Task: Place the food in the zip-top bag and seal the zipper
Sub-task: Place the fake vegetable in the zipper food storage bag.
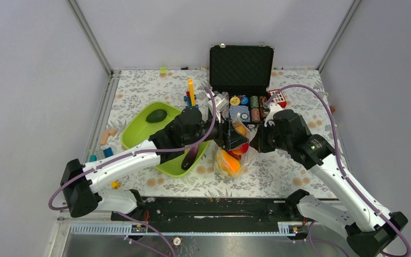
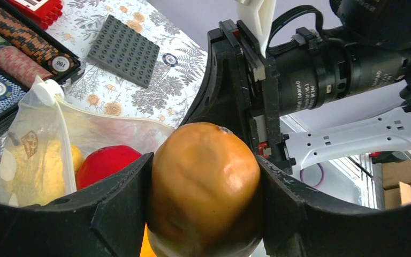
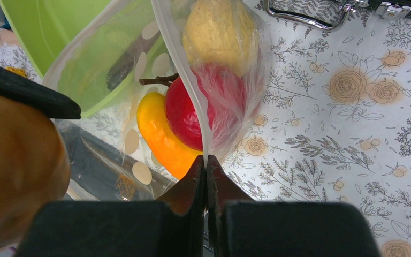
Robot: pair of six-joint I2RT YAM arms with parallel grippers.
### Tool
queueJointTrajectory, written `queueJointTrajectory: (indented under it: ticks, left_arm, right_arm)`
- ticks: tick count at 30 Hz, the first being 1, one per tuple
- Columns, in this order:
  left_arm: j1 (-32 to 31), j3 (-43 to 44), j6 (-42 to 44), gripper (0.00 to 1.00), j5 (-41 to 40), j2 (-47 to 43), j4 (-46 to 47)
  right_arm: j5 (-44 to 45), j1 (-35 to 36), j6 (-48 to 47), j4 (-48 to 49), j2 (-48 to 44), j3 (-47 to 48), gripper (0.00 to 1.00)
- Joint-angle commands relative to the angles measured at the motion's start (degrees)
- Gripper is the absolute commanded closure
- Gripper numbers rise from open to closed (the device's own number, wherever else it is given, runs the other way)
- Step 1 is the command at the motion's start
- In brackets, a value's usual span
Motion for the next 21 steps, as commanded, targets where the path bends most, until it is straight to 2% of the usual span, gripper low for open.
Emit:
queueJointTrajectory:
  ticks: [1,2,3,17,21]
  left_arm:
    - [-0.46,2.73,2.41,0.21,-3.35,0.03,0.55]
    - [-0.53,2.53,2.53,0.07,-2.98,-0.08,0.52]
    - [-0.55,2.37,2.75,0.02,-2.75,-0.29,0.61]
    - [-0.99,2.32,3.26,0.01,-3.76,-0.81,0.04]
    - [-0.91,2.13,3.36,0.01,-9.57,-2.08,-2.19]
  right_arm:
    - [1.12,0.3,-0.63,0.74,-0.7,-0.06,0.96]
    - [0.91,0.27,-0.65,0.67,-0.64,-0.06,0.96]
    - [0.86,0.29,-0.65,0.66,-0.52,0.01,0.96]
    - [1.08,0.25,-0.65,0.6,-0.61,-0.06,0.95]
    - [0.94,0.29,-0.65,0.69,-0.57,-0.15,0.95]
